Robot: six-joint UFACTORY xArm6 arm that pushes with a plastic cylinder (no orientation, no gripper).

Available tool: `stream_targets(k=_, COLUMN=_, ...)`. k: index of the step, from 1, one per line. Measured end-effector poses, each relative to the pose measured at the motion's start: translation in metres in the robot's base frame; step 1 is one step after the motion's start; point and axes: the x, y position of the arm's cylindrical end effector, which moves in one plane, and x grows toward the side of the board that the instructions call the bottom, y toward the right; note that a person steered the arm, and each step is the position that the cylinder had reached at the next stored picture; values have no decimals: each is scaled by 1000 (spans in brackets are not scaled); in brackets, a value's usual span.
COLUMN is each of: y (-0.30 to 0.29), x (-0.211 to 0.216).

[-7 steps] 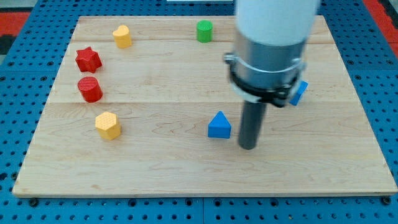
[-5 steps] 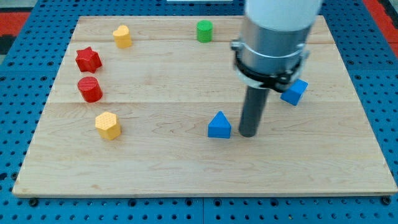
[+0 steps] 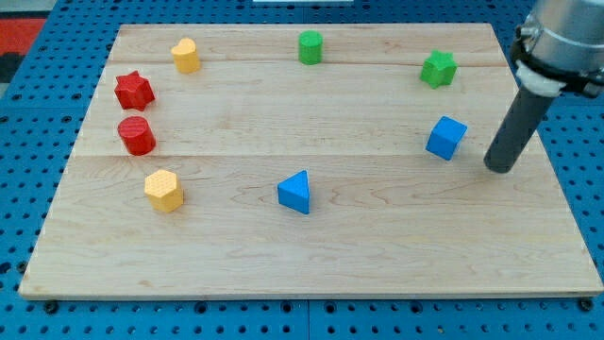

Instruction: Push the blue cube left and down a bit

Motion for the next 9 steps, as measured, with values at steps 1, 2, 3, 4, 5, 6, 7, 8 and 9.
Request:
stream_targets(k=1, y=-3, x=-24)
stream_targets(k=2, y=-39, x=-28)
stream_targets(k=3, y=-97, x=-28)
stream_targets(k=4, y=-146, x=-28)
stream_targets(k=5, y=-146, x=-39)
stream_targets(k=6, y=-137, x=-66)
stream_targets(k=7, y=-155, x=-78)
stream_targets(k=8, y=-191, x=-78)
stream_targets(k=9, y=-202, x=-67)
